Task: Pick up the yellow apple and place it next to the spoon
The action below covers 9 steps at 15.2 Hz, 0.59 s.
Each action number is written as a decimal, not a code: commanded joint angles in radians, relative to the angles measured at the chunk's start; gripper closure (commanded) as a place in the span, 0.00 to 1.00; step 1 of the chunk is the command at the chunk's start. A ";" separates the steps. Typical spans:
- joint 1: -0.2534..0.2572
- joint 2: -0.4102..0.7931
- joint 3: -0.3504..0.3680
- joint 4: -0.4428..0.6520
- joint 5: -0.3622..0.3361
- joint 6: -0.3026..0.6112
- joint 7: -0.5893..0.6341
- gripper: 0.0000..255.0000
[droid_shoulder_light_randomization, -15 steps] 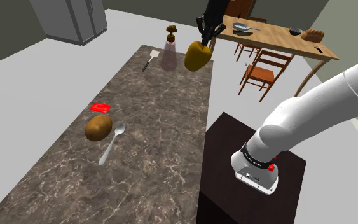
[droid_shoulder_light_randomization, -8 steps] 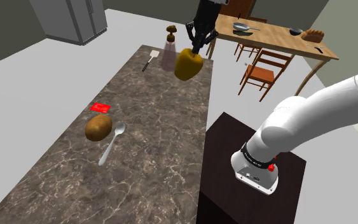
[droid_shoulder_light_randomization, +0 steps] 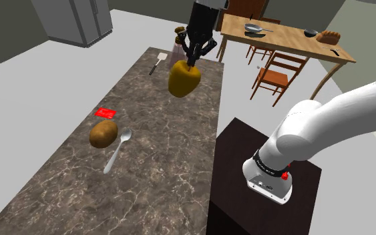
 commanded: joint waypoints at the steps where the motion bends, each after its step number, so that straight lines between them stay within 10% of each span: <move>1: 0.019 -0.006 0.039 -0.003 0.019 0.009 0.051 1.00; 9: 0.085 0.028 0.194 0.032 0.078 0.062 0.242 1.00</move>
